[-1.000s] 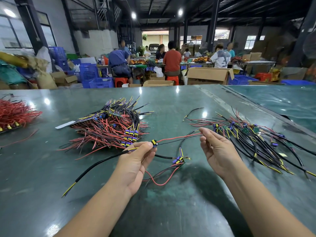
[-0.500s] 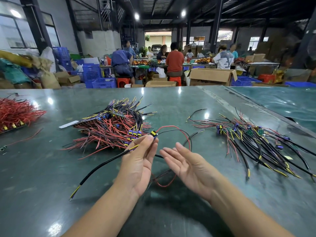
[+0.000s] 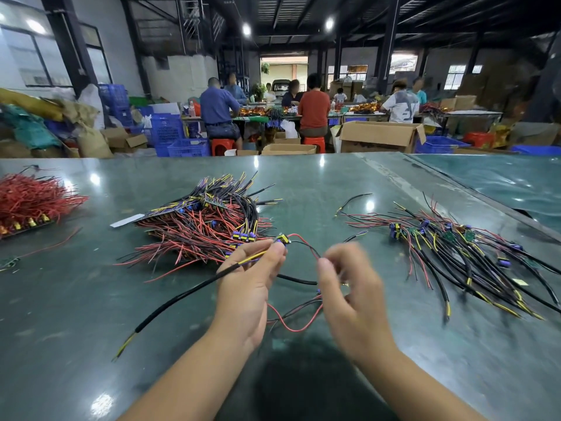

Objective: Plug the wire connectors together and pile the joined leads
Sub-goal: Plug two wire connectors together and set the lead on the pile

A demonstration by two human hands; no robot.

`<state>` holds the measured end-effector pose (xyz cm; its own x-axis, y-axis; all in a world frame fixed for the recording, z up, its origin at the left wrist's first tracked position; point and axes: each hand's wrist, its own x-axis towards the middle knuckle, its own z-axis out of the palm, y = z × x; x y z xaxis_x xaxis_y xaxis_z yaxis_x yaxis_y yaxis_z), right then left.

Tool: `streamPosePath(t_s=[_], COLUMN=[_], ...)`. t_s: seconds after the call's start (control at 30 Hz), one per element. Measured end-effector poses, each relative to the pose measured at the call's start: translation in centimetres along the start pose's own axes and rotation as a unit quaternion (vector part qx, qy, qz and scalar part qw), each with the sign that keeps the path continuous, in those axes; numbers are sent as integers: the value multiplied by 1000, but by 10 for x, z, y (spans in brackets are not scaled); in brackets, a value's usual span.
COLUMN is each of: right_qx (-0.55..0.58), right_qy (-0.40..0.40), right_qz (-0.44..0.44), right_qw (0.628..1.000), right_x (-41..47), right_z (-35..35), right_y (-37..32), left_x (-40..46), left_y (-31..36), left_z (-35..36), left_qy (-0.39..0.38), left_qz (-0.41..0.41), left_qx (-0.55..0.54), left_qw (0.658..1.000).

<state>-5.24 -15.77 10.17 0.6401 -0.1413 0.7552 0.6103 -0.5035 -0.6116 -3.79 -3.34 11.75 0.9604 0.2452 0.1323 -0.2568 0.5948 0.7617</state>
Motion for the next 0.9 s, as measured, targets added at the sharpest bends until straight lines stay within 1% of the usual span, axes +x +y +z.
streamPosePath(t_s=[0.03, 0.07, 0.1, 0.13, 0.2, 0.3, 0.37, 0.4, 0.47, 0.53, 0.6, 0.73, 0.83, 0.9], right_qx=[9, 27, 72, 145, 293, 433, 487, 504, 529, 548, 558, 569, 532, 494], right_qy=[-74, -125, -145, -149, -141, -94, -57, -35, 11, 57, 96, 137, 144, 144], right_qz=[51, 119, 192, 250, 317, 372, 407, 422, 436, 432, 416, 397, 400, 411], right_qw=[996, 985, 968, 946, 891, 816, 771, 752, 728, 714, 711, 707, 732, 752], right_x=[-3, -3, -1, 1, 6, 12, 17, 21, 28, 36, 48, 77, 103, 124], right_z=[4, 6, 8, 9, 9, 6, 2, -1, -9, -18, -30, -54, -70, -80], right_y=[-4, -9, -12, -14, -13, -8, -5, -3, 1, 5, 7, 15, 20, 21], left_x=[-1, -2, -4, -5, -7, -11, -13, -13, -11, -8, -6, -6, -4, -6], left_y=[-2, -3, -5, -6, -9, -11, -11, -10, -7, -3, 0, 2, 4, 4], left_z=[0, 1, 2, 3, 4, 4, 5, 5, 5, 3, 2, 2, 1, 1], left_qy=[-8, -18, -30, -41, -62, -107, -116, -104, -65, -31, -6, 20, 2, -39], left_qz=[-5, -10, -17, -27, -50, -88, -110, -120, -141, -161, -179, -193, -184, -188], left_qx=[7, 13, 16, 15, 6, 27, 29, 15, -27, -58, -79, -122, -104, -65], left_qw=[1000, 1000, 999, 999, 997, 990, 987, 987, 988, 985, 981, 973, 977, 979])
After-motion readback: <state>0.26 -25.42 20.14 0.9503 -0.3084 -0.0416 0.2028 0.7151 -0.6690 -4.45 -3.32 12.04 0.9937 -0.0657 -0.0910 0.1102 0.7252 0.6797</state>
